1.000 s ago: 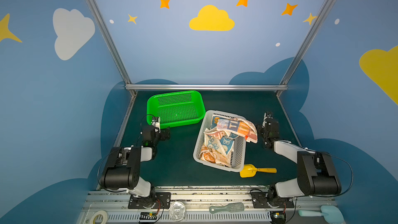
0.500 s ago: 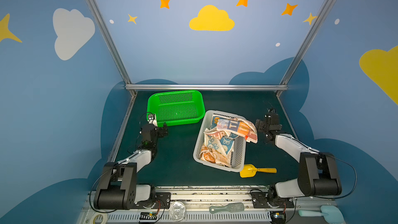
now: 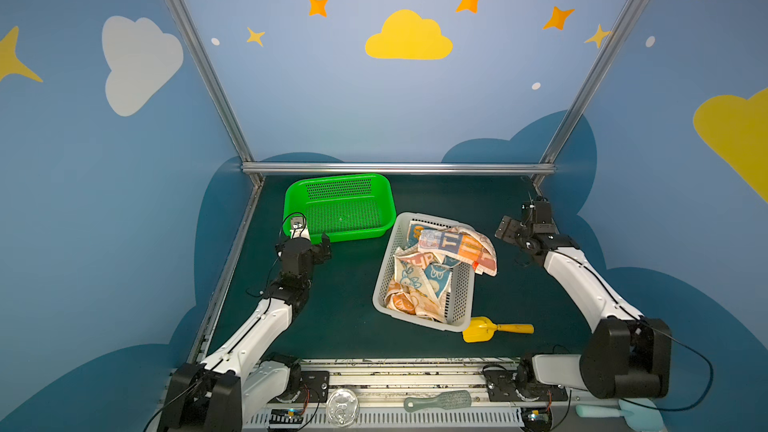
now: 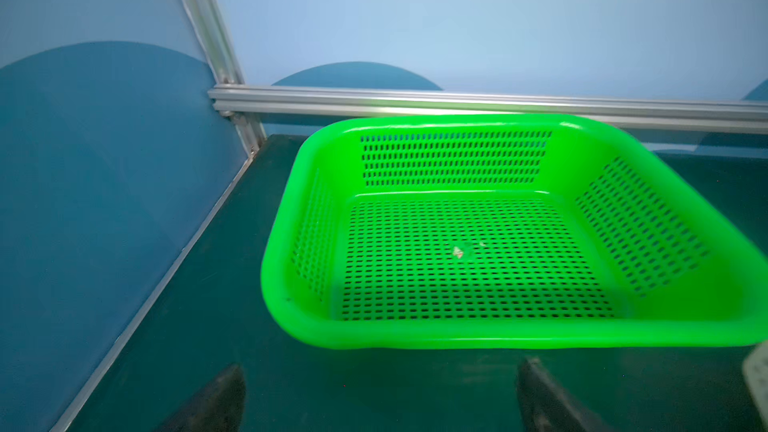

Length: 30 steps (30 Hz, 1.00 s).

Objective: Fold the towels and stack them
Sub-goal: 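Reach both grippers to the rims of the white towel basket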

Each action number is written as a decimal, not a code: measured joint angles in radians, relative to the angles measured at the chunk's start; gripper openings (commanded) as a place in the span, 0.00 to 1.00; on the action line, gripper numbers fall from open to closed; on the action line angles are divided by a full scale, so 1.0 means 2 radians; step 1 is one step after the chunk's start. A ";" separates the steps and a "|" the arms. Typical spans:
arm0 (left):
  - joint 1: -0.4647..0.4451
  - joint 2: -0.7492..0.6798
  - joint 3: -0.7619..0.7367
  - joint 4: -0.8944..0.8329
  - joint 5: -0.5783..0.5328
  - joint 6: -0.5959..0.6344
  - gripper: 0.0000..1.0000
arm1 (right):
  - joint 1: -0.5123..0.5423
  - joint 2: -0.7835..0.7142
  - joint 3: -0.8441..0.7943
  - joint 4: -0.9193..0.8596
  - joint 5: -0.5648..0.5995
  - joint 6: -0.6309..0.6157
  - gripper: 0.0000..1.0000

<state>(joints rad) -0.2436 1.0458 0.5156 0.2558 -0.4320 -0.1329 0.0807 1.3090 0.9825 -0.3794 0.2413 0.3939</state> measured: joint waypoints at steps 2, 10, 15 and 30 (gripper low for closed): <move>-0.025 -0.003 0.019 -0.018 0.001 -0.006 1.00 | 0.001 -0.020 0.000 -0.010 -0.034 0.001 0.98; -0.121 0.012 0.109 -0.100 0.025 -0.059 1.00 | 0.034 -0.060 0.000 -0.057 -0.110 0.004 0.98; -0.175 0.041 0.154 -0.129 0.047 -0.072 1.00 | 0.069 -0.068 -0.009 -0.079 -0.150 0.015 0.97; -0.184 0.059 0.169 -0.167 0.086 -0.112 1.00 | 0.220 0.052 0.076 -0.114 -0.164 0.080 0.94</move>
<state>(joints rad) -0.6121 1.1645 0.8539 -0.0788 -0.2592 -0.3565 0.5209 1.4136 1.1339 -0.6079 -0.0875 0.5549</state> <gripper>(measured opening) 0.998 0.929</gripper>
